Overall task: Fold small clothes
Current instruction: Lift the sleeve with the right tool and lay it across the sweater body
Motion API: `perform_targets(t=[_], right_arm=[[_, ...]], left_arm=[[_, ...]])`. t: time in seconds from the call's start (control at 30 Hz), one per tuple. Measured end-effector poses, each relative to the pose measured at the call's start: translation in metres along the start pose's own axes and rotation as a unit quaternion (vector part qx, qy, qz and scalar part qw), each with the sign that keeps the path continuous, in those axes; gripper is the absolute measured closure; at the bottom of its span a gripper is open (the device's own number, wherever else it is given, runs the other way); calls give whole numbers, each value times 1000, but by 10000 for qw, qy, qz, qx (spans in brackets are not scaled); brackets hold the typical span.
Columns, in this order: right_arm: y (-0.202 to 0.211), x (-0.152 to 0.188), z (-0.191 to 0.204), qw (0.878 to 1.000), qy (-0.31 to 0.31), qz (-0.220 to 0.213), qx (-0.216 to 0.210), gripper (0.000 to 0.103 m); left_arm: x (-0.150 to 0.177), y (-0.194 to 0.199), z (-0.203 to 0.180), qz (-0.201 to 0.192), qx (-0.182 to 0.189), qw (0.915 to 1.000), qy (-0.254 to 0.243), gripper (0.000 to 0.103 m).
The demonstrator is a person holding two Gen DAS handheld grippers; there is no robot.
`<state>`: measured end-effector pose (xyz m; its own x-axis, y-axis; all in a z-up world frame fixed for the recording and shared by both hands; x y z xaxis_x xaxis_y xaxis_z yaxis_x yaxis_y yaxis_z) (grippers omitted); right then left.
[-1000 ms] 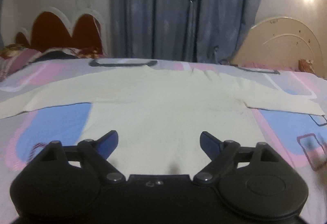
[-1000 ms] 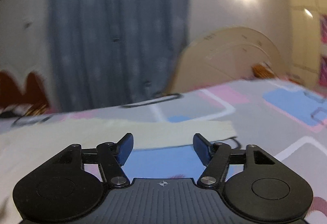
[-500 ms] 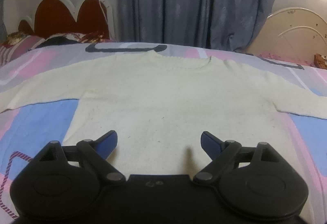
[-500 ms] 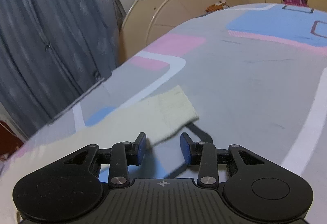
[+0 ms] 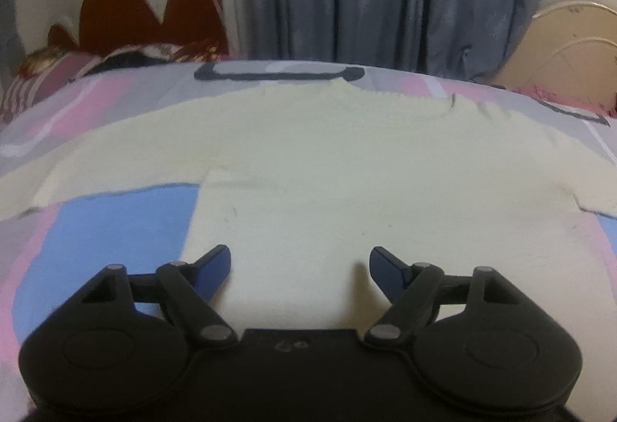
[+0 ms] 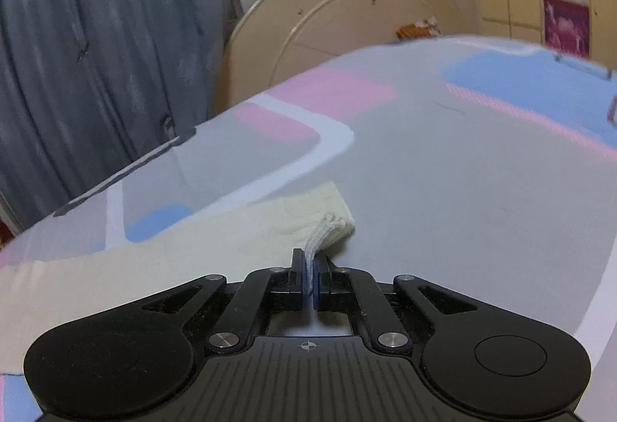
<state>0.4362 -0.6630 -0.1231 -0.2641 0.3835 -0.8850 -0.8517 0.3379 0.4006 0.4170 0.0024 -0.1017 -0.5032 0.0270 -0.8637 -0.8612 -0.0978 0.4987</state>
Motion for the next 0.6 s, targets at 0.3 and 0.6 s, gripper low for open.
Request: perform_targets(t=[0.3,0.6], right_arm=[[46,13,159,9864,562,-157,-1537,101],[127,102,383,9254,1347,133,-3540,101]], left_arm=[[-5,-25,23,40,349,9990,259,71],[0,-32,81,32,273,9969,734,74]])
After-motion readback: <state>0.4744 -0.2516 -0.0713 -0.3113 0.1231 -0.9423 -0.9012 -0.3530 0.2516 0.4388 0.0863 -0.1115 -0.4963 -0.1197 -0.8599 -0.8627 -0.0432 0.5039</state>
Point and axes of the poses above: each gripper's, at about its wrist camera, not at the fingertips, and y roughly against the way its jaws point, z to its left, x to its underside, the point moved 4 cm from there along -y, roughly the way its jaws point, and after that the axes turned 15 degrees about -z, right-handed, at the moved point
